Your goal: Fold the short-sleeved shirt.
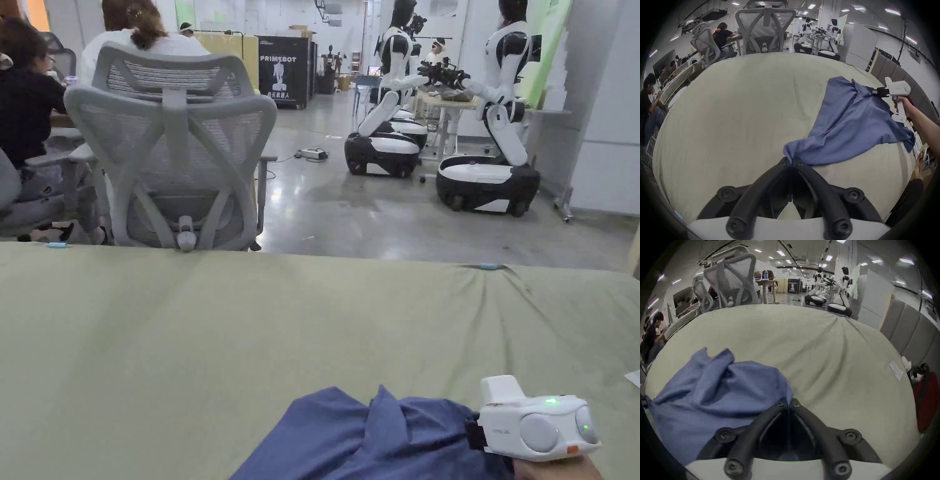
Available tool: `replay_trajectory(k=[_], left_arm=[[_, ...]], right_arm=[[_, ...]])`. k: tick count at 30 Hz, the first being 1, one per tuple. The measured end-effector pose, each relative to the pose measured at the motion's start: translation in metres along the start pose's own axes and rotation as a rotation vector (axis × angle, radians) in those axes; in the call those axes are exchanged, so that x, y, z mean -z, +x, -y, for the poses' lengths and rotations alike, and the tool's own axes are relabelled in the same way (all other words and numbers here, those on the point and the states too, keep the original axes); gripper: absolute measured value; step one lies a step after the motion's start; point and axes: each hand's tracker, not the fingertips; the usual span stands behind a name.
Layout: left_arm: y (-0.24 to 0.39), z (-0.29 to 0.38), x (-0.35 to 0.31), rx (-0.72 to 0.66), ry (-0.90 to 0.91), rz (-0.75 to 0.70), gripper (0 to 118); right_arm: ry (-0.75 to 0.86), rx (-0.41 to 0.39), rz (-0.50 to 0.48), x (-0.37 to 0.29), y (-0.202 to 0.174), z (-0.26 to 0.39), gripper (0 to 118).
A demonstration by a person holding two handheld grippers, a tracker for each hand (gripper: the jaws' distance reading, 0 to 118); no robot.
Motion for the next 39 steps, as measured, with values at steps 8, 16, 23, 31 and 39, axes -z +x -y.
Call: replay_trajectory(k=[8,16,23,31,39], left_arm=[[0.007,-0.041,-0.013,0.062,0.121,-0.085,0],[0.024,-0.168,-0.048,0.074,0.381,-0.184,0],[0.042,-0.289,-0.093,0.113,0.556,-0.335,0],[0.059,-0.386,-0.144,0.154,0.682,-0.391,0],[0.056,-0.43,-0.189,0.135,0.781,-0.406,0]], right_arm=[[0.227,-0.105,0.078,-0.127,-0.024,-0.03,1],[0.441,-0.012,0.209,-0.249,-0.004,-0.089,1],[0.643,-0.001,0.348,-0.331,0.022,-0.153,1],[0.793,0.021,0.381,-0.386,0.033,-0.214,1],[0.883,0.043,0.396,-0.425,0.032,-0.252,1]])
